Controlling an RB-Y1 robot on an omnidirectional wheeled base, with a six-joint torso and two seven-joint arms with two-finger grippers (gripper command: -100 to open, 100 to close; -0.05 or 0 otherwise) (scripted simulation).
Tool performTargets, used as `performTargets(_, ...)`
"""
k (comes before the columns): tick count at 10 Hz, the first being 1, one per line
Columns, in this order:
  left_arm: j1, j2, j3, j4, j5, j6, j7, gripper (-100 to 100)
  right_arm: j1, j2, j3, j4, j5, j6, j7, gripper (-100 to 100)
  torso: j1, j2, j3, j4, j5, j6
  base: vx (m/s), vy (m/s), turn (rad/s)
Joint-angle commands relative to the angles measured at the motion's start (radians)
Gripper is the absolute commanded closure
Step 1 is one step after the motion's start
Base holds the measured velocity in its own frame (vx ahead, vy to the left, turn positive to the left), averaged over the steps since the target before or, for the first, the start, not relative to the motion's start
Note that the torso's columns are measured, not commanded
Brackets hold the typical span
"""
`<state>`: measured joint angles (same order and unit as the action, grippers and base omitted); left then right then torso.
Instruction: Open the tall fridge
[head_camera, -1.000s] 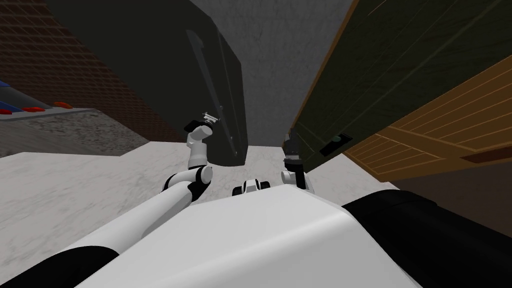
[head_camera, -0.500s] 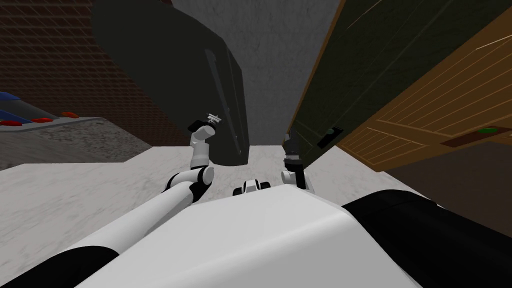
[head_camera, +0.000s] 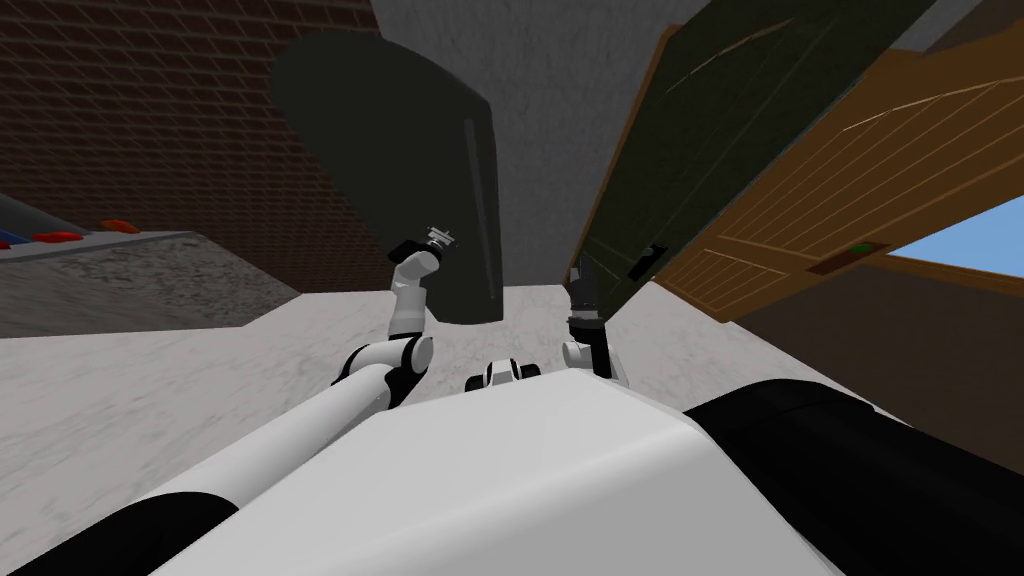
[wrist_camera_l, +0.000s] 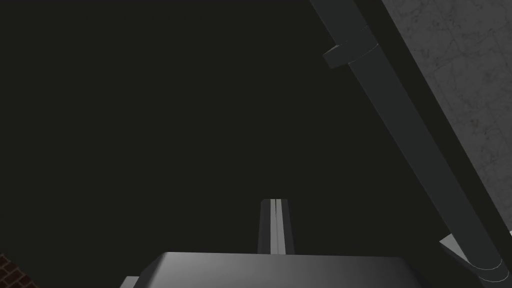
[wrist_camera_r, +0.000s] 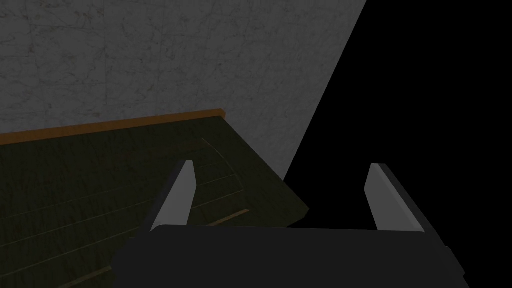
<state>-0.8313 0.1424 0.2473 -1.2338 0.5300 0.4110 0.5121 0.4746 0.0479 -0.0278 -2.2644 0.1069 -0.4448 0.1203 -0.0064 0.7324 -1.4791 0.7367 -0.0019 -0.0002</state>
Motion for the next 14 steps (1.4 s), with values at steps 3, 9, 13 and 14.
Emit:
performTargets(3, 0.016, -0.031, -0.056, -0.035, 0.045, 0.015, -0.012, 100, 0.000, 0.000, 0.000, 0.000, 0.000, 0.000, 0.000, 0, 0.009, 0.010, 0.006, 0.003, 0.003, 0.000, -0.204, 0.304, -0.113)
performTargets(9, 0.096, -0.028, -0.067, 0.052, 0.021, -0.091, -0.038, -100, 0.001, 0.001, 0.000, 0.000, 0.000, 0.000, 0.000, 0, 0.007, 0.004, 0.002, 0.001, 0.002, 0.000, 0.119, -0.067, -0.057)
performTargets(13, 0.145, -0.011, -0.076, 0.105, 0.005, -0.157, -0.054, -100, 0.001, 0.000, 0.000, 0.000, 0.000, 0.000, 0.000, 0, 0.009, 0.009, 0.005, 0.002, 0.003, 0.000, 0.128, -0.081, -0.057)
performTargets(14, 0.150, -0.007, -0.077, 0.110, 0.003, -0.164, -0.056, -100, 0.001, 0.000, 0.000, 0.000, 0.000, 0.000, 0.000, 0, 0.008, 0.008, 0.005, 0.002, 0.002, 0.000, 0.074, -0.048, -0.019)
